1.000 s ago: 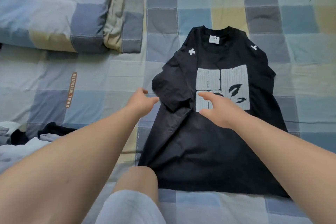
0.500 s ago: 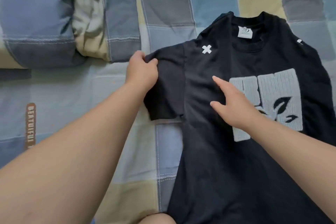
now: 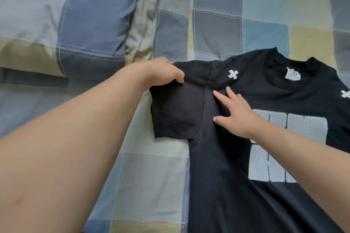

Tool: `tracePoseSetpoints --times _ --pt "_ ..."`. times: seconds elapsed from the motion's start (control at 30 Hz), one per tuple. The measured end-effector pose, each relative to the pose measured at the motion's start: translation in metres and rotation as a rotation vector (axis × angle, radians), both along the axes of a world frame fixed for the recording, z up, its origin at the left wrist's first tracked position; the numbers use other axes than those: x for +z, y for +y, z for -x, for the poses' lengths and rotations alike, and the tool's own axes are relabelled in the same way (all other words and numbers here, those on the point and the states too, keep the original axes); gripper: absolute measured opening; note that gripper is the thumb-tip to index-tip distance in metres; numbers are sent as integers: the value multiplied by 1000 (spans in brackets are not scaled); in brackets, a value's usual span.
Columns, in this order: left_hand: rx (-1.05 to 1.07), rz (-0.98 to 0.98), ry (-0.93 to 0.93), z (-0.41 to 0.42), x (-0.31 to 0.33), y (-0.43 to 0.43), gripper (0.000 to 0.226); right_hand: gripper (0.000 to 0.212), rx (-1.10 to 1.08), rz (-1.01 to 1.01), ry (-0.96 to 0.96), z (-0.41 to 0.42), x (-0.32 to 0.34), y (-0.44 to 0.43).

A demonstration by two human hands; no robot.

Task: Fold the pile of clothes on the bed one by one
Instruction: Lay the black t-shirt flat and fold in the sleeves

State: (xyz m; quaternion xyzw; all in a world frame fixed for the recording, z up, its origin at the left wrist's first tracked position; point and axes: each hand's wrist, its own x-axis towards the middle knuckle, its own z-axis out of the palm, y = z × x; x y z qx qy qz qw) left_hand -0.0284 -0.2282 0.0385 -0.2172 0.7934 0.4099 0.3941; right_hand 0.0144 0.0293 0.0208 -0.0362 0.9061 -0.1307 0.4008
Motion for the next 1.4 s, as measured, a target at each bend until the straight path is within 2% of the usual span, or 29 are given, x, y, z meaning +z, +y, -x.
tracePoseSetpoints --times 0.07,0.13,0.23,0.3,0.37,0.43,0.53,0.57,0.6,0.63,0.73,0.77,0.83,0.93,1.03,1.1,1.17,1.23,1.3,1.4 --pt "155 -204 -31 -5 -4 -2 54 81 5 0 -7 1 1 1" --pt "198 -315 -71 -10 -3 -5 43 81 1 -3 -20 3 2 1" --pt "164 -333 -106 -12 5 -18 35 80 -14 -3 -30 4 3 0" --pt "208 -248 -2 -14 11 -21 28 79 -33 -5 -26 4 5 -4" --pt "381 -130 169 -18 7 -18 35 77 -44 -4 -23 3 7 -8" --pt "571 -97 300 -24 0 -7 35 76 -49 14 -31 1 10 -11" --pt "927 -270 334 -24 -1 2 18 72 -22 36 -49 -2 17 -15" --pt "1015 -311 350 -25 1 1 23 70 -8 36 -58 -4 19 -16" --pt "1015 -312 379 -26 3 -3 31 69 1 37 -68 -5 21 -17" --pt "917 -274 416 -29 4 -7 38 69 8 38 -74 -5 23 -18" --pt "321 -144 485 -46 5 -20 56 70 16 33 -96 -6 25 -18" --pt "174 -129 491 -50 4 -24 60 70 19 31 -103 -7 25 -19" --pt "23 -84 537 -54 -3 -27 57 70 23 29 -112 -8 26 -21" --pt "-38 39 596 -56 -14 -28 41 70 31 9 -109 -7 26 -25" --pt "-67 -2 552 -60 -19 -27 59 70 25 1 -113 -7 27 -27" --pt "-107 31 568 -64 -20 -23 51 71 36 -5 -114 -8 27 -26" --pt "-110 241 644 -65 -19 -21 29 71 36 -9 -116 -8 28 -27" --pt "-71 477 757 -64 -13 -21 18 70 36 -16 -117 -6 29 -28" --pt "23 583 830 -59 -2 -24 22 69 40 -40 -121 -4 29 -28" --pt "47 646 757 -47 4 -30 30 65 65 -64 -56 -1 29 -31"
